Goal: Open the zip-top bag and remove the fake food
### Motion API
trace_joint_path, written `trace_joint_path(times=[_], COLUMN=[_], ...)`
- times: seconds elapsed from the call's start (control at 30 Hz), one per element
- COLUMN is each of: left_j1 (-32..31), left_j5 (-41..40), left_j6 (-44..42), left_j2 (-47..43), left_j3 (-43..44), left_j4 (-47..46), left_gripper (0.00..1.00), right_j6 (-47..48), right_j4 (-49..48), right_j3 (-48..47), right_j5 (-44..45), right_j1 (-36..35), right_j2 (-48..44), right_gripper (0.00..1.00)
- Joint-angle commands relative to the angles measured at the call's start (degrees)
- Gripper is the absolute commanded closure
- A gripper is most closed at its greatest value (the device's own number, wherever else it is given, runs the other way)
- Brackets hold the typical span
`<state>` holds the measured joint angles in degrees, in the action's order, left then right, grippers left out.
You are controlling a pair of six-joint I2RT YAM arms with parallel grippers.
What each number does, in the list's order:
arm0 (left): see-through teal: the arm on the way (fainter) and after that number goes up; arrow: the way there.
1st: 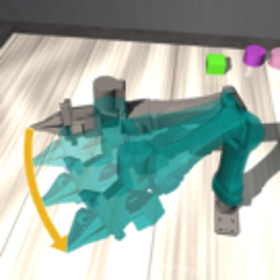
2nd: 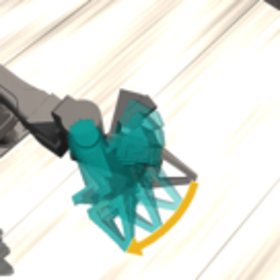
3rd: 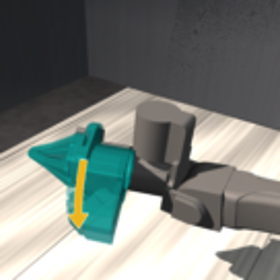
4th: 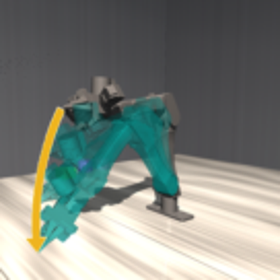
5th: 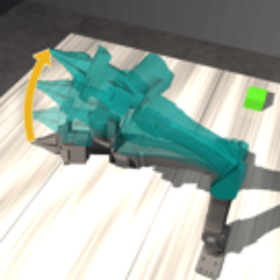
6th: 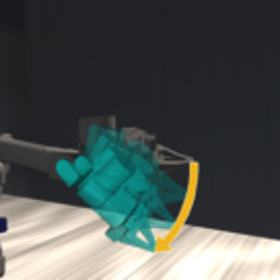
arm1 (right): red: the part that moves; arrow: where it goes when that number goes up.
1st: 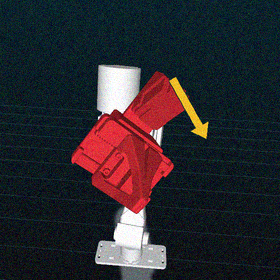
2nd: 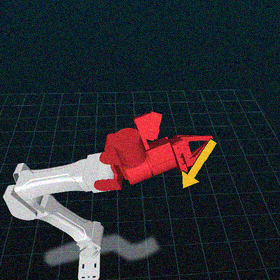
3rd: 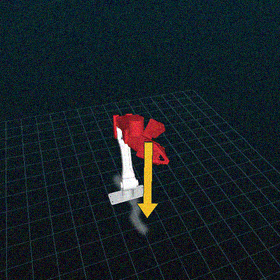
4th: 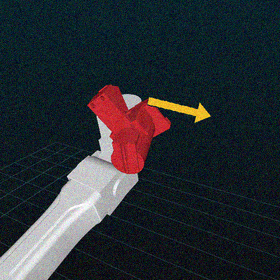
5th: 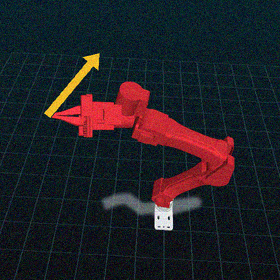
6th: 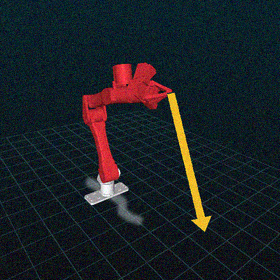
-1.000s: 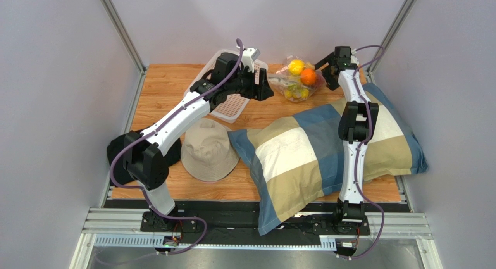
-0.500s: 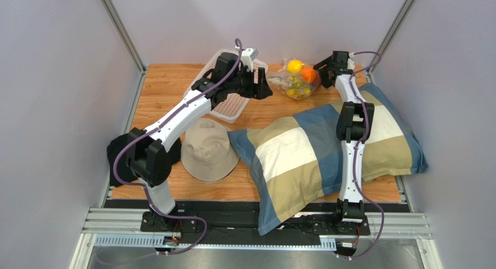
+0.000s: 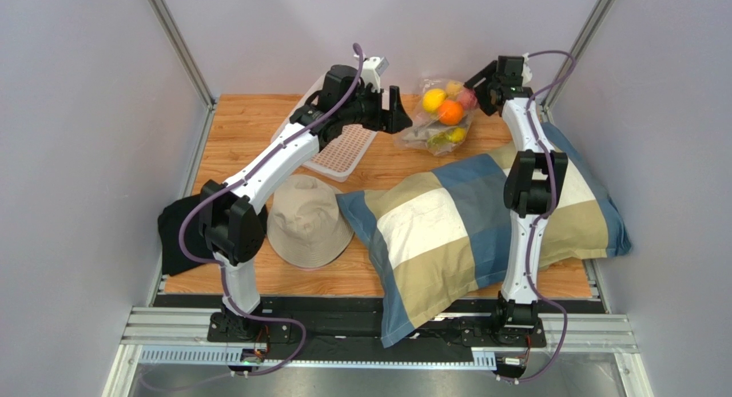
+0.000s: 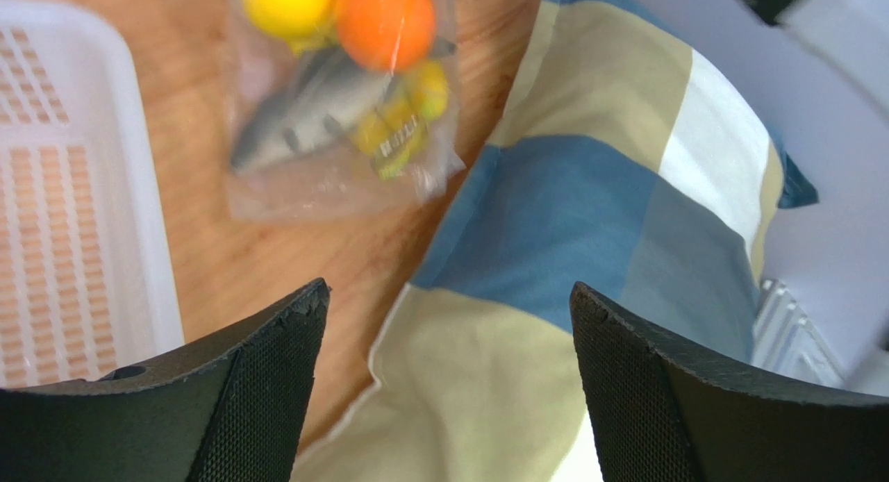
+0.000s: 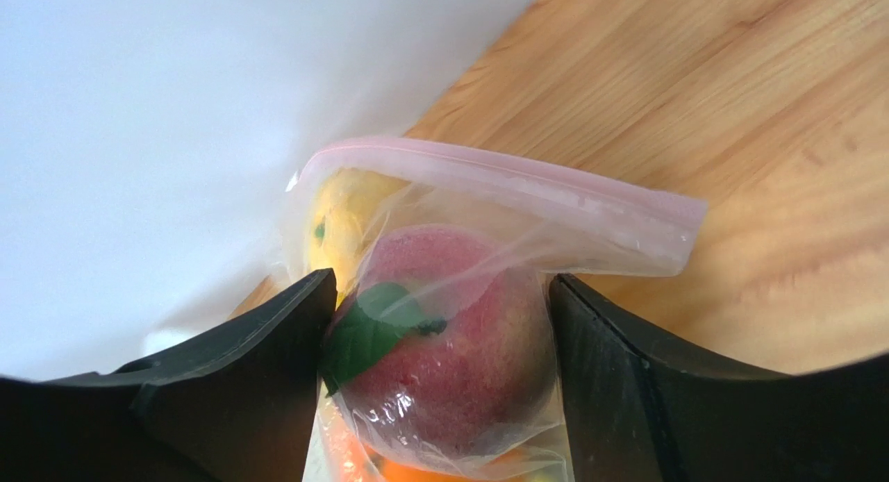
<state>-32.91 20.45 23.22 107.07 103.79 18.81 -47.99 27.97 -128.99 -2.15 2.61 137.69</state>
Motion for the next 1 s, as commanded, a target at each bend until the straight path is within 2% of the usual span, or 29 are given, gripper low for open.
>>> trace_joint_path(times=[0.0,0.07,0.2,0.37,0.47,0.57,0.6,0.7,0.77,0.8,0.83,0.87,0.9,0.97], left_j1=[-2.60,-3.22,-4.36,-5.15,-5.50,-5.41,-5.24,-3.93,-1.13,0.37,1.69,3.10,5.89,8.02], left_j5=[-3.13,-3.22,-3.74,-3.93,-3.40,-0.34,0.98,5.73,9.41,10.83,12.32,15.56,17.50,19.97], left_j6=[-8.36,-10.03,-12.58,-14.43,-14.87,-14.52,-14.70,-12.51,-7.42,-4.88,1.50,4.78,7.60,12.10], left_j2=[4.02,7.53,13.60,20.46,18.98,13.80,12.22,6.59,3.51,2.80,2.01,1.92,1.66,1.30], left_j3=[5.28,7.21,10.55,18.46,16.02,9.96,8.38,3.71,2.56,2.47,2.04,1.60,0.98,-1.30], left_j4=[-7.81,-12.37,-19.94,-20.30,-22.41,-23.03,-22.85,-21.19,-19.17,-17.85,-17.67,-17.93,-20.89,-22.85], left_gripper=[0.09,0.03,0.01,0.01,0.01,0.01,0.01,0.04,0.04,0.05,0.09,0.10,0.11,0.11], right_j6=[3.25,1.85,-0.52,-3.69,-3.17,2.71,7.25,13.34,18.18,19.58,22.90,24.24,25.47,27.33], right_j4=[2.35,5.51,10.26,13.43,13.87,11.94,11.07,0.39,-4.21,-8.06,-9.67,-11.42,-15.88,-19.77], right_j3=[5.40,7.17,10.24,13.06,13.15,13.32,13.85,19.55,23.06,23.69,24.04,24.48,25.79,27.47], right_j5=[4.85,5.58,7.41,10.85,9.98,6.11,4.80,-3.34,-9.07,-15.62,-18.99,-22.86,-30.38,-35.35], right_j1=[-4.61,-5.42,-8.40,-11.05,-11.58,-11.58,-11.40,-9.65,-8.33,-7.02,-6.48,-5.78,-4.64,-3.76], right_j2=[-17.43,-21.66,-26.32,-30.80,-30.99,-30.81,-30.90,-31.43,-31.08,-30.82,-29.86,-29.41,-29.15,-28.35], right_gripper=[1.00,1.00,1.00,1.00,1.00,1.00,1.00,1.00,1.00,1.00,1.00,1.00,1.00,1.00])
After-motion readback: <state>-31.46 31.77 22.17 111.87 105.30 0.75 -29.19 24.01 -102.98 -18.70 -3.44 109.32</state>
